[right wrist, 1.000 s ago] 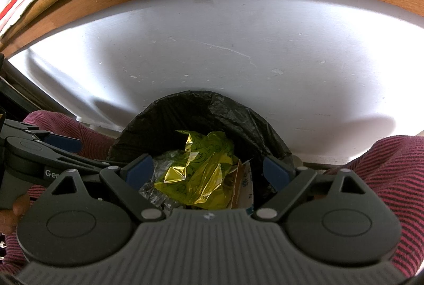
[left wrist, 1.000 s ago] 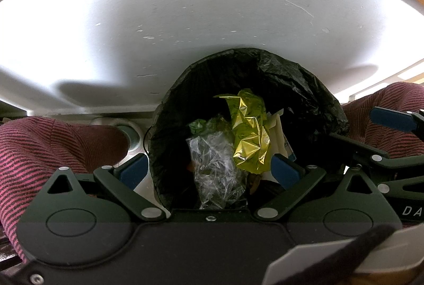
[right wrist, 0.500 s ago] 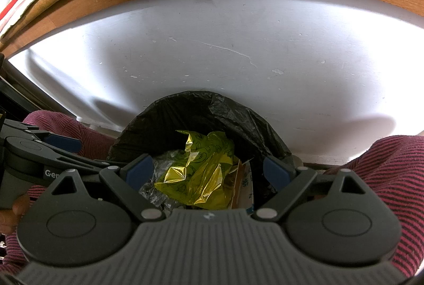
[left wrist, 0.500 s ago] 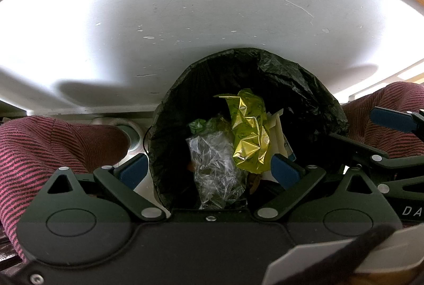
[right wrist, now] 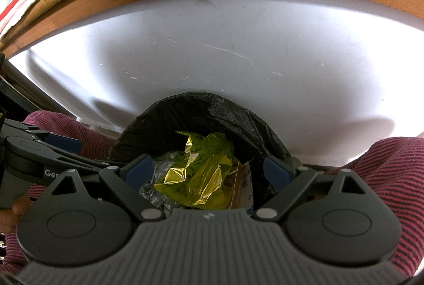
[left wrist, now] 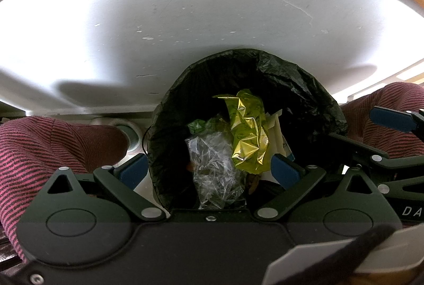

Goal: Collect trash

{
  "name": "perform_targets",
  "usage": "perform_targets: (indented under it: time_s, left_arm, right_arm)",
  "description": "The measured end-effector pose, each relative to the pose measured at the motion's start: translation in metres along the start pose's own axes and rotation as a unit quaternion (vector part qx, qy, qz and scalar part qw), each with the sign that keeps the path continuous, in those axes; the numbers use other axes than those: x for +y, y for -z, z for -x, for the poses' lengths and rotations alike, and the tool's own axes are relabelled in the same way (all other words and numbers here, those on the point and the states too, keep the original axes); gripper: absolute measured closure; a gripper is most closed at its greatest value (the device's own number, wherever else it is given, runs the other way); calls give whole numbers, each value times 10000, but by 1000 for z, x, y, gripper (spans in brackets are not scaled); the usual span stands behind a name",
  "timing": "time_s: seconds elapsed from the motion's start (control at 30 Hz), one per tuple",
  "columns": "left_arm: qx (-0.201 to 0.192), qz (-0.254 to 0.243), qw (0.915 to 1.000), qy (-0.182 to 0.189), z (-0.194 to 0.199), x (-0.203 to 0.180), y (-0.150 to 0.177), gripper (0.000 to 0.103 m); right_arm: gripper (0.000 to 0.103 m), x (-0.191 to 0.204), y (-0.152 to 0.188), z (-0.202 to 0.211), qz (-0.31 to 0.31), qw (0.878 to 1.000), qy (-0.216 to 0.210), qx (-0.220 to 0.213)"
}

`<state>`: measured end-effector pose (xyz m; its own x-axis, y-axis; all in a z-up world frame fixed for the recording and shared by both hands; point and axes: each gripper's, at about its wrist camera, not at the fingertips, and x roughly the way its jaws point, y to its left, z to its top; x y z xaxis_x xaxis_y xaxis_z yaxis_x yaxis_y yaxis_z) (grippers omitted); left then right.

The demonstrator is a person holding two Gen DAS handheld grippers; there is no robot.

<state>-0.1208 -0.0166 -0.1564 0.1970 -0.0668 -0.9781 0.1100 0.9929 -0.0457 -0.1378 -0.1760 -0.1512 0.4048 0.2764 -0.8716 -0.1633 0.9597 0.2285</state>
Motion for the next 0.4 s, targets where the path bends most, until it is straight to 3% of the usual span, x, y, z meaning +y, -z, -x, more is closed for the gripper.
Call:
perform_targets:
  time_s: [0.4]
  left_arm:
    - [-154, 33, 9999, 40, 9, 1, -4, 4]
  right_arm:
    - [7, -3, -4, 6, -28, 10000, 1, -64]
